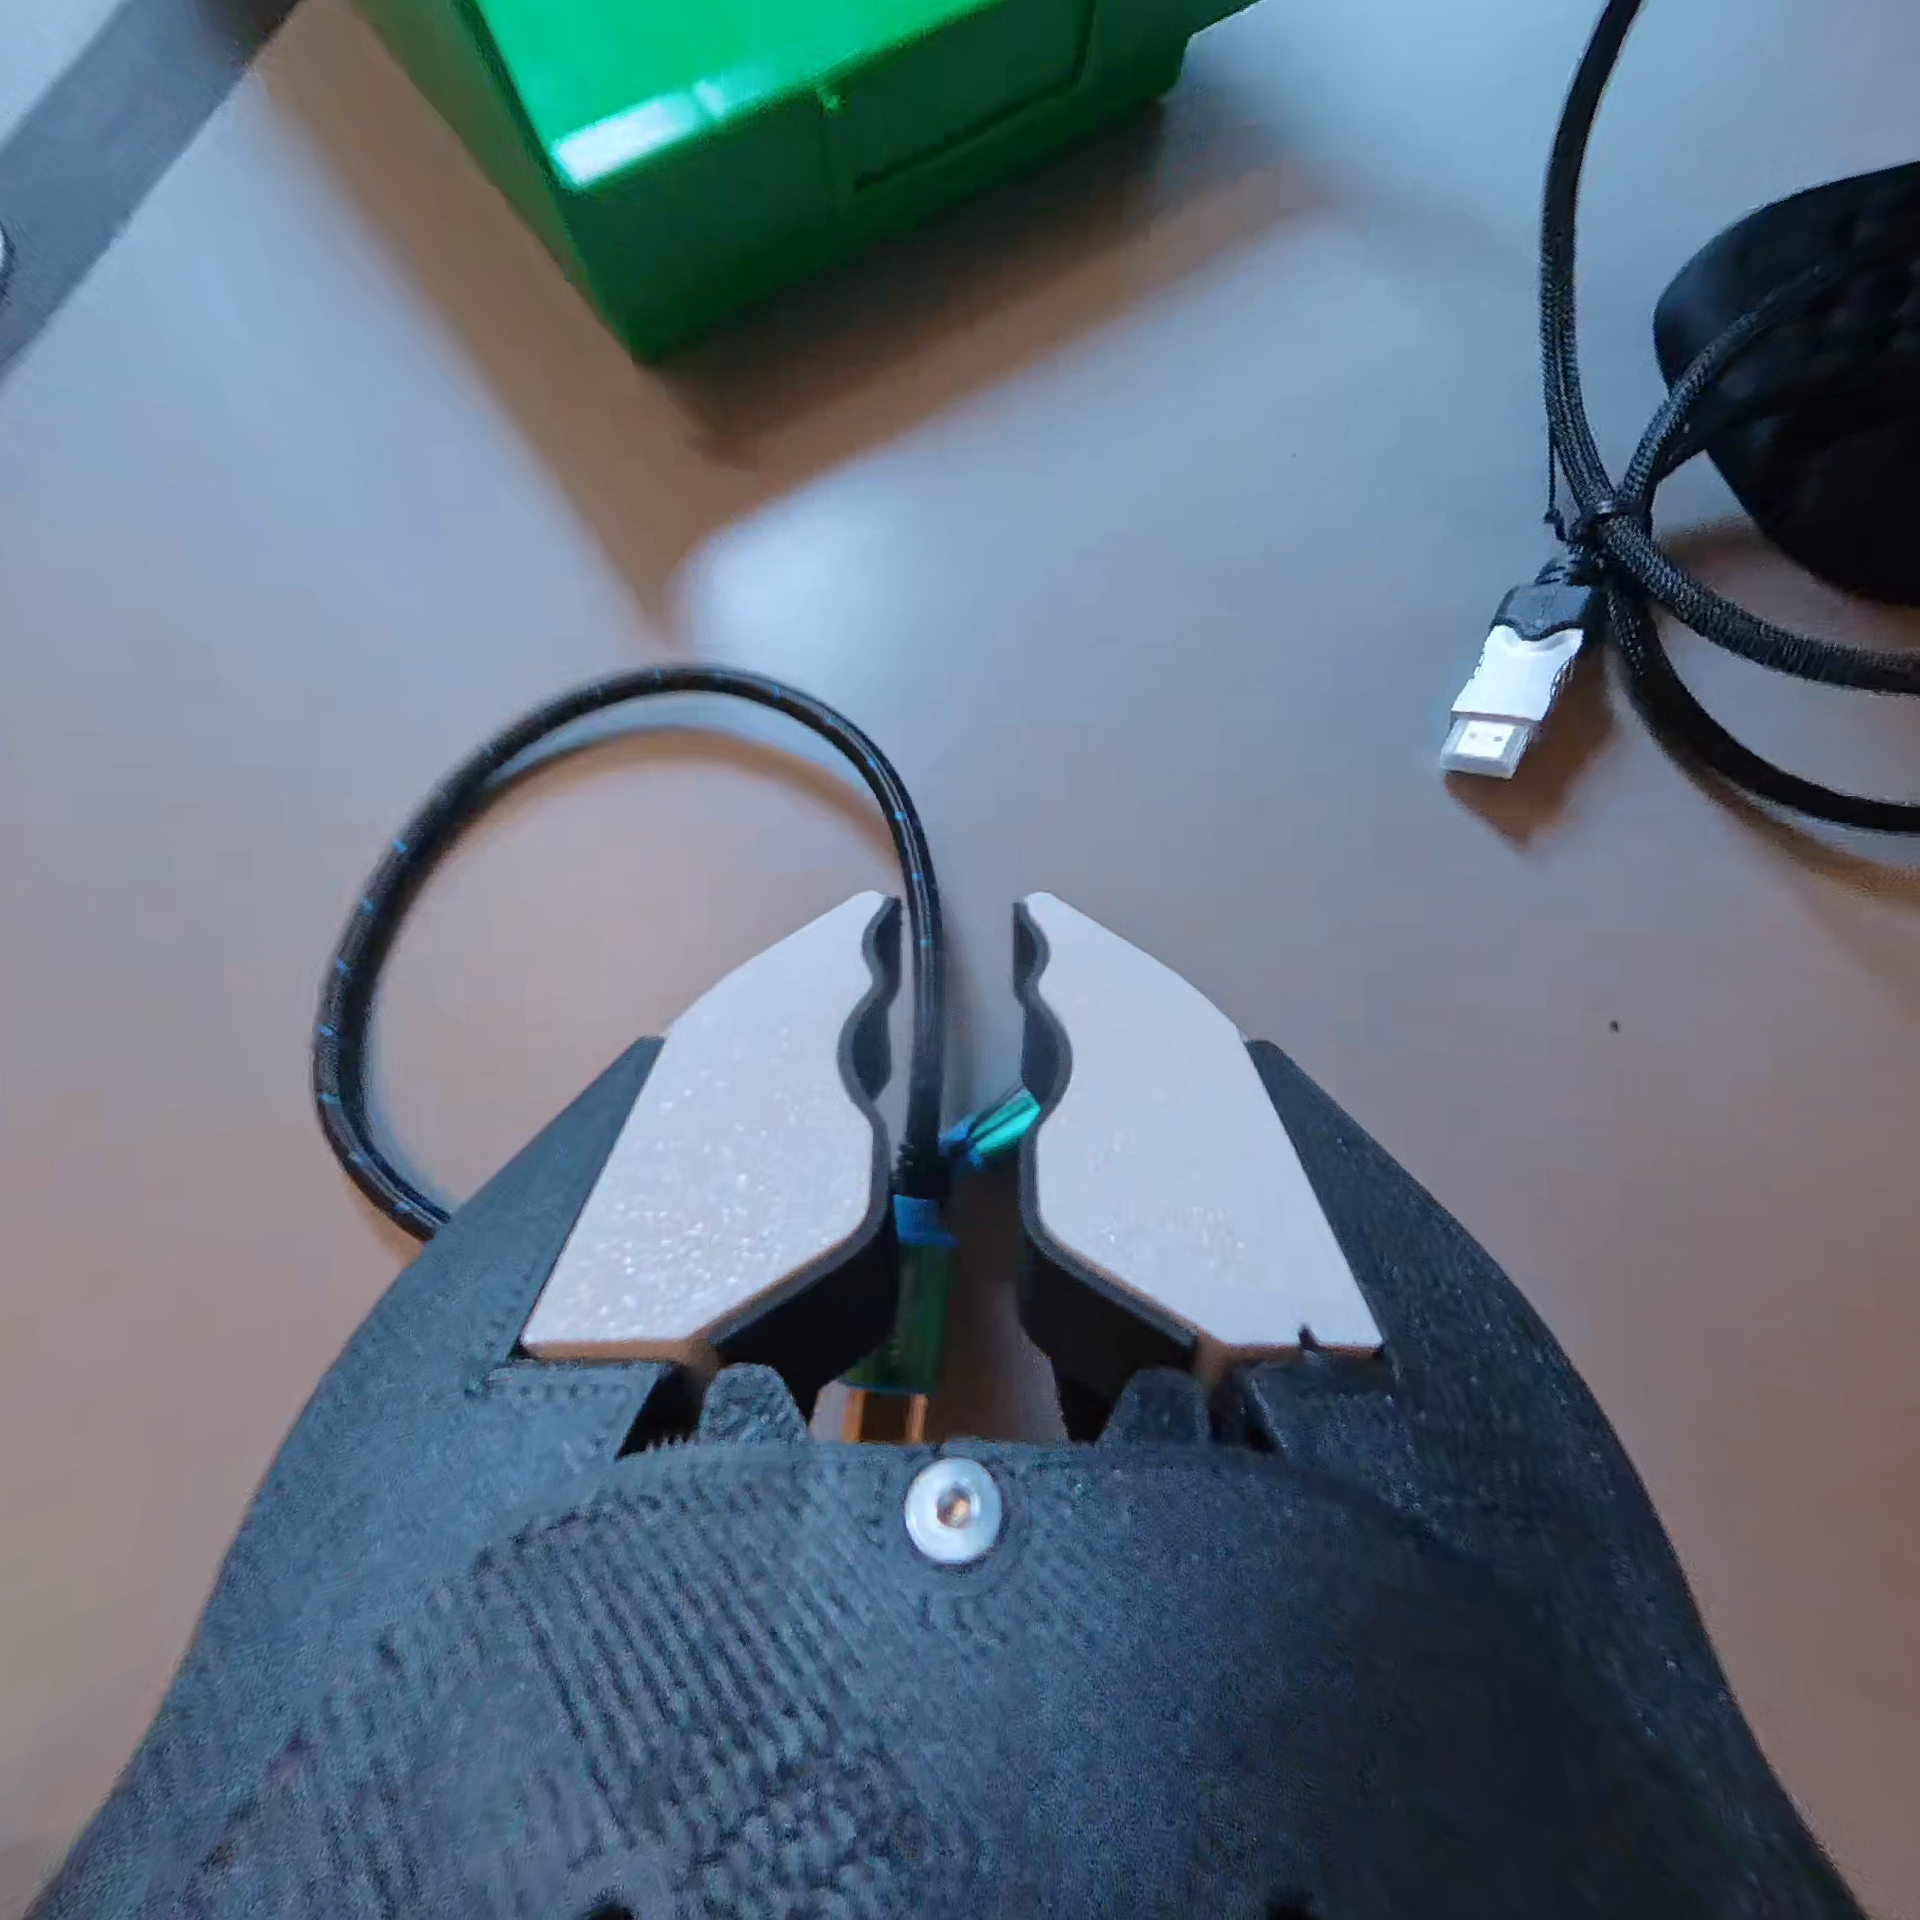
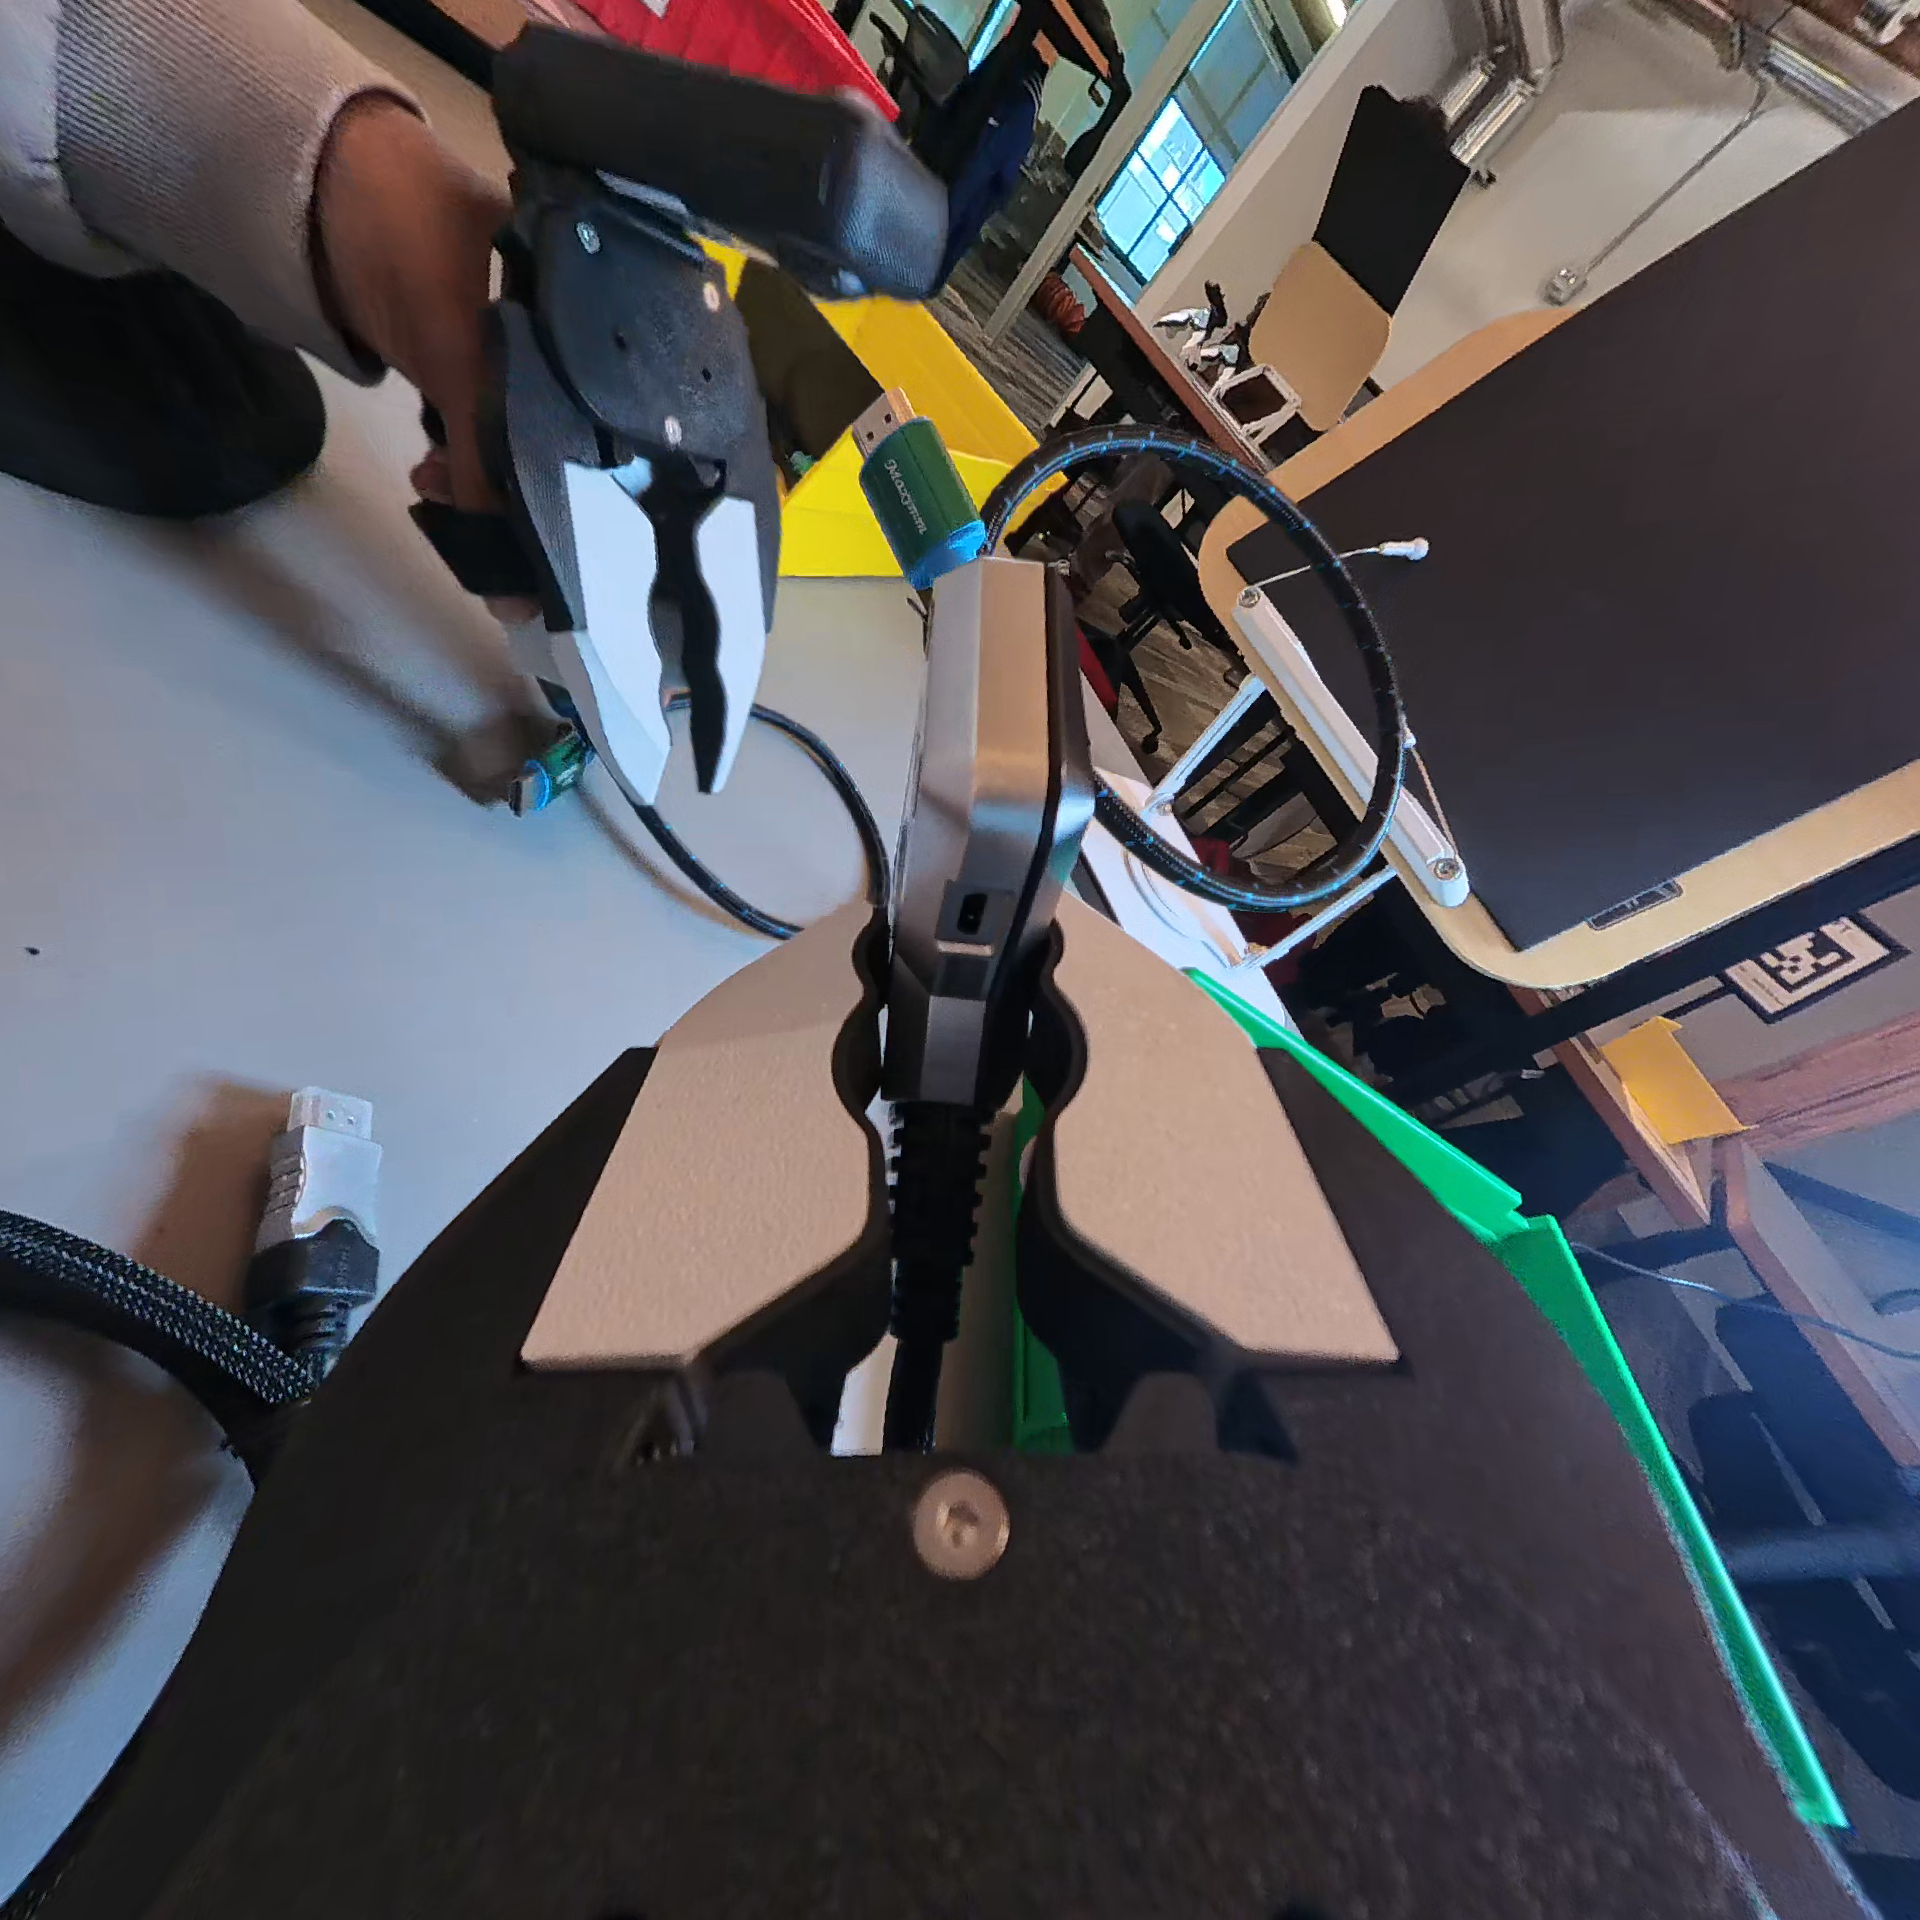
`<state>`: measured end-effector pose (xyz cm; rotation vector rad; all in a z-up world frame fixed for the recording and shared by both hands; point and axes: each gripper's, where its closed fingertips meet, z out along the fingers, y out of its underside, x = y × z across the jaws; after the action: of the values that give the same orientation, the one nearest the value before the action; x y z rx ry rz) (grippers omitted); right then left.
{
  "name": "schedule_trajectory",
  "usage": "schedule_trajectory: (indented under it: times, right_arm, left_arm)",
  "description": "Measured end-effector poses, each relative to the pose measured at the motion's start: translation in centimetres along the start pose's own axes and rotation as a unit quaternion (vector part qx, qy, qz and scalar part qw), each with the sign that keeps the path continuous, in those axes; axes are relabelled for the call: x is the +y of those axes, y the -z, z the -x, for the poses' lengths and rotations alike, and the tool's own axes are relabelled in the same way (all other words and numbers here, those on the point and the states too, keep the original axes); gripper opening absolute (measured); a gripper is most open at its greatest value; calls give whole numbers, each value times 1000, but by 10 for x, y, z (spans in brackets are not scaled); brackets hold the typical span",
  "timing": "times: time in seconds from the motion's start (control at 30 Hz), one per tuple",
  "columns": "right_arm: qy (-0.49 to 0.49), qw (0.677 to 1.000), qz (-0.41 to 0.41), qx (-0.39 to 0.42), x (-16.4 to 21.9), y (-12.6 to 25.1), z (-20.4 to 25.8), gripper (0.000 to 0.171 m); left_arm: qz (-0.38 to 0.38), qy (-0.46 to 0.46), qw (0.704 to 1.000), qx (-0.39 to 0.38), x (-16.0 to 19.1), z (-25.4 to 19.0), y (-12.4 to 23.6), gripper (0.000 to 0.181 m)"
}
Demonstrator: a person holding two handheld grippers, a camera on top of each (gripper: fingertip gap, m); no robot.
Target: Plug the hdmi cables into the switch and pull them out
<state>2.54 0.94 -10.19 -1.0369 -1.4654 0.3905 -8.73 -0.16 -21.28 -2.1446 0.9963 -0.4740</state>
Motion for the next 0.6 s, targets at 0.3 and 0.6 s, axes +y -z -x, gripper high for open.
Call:
schedule_trajectory:
  times: [0.3,0.6]
  right_arm:
    - [-27,1000,-5,-3,5,-1,-6,24]
    - [-35,999,-3,7,12,5,-13,24]
  left_arm:
    - [216,-253,939,92,38,14,32,45]
    - [228,-267,916,195,45,0,-3,25]
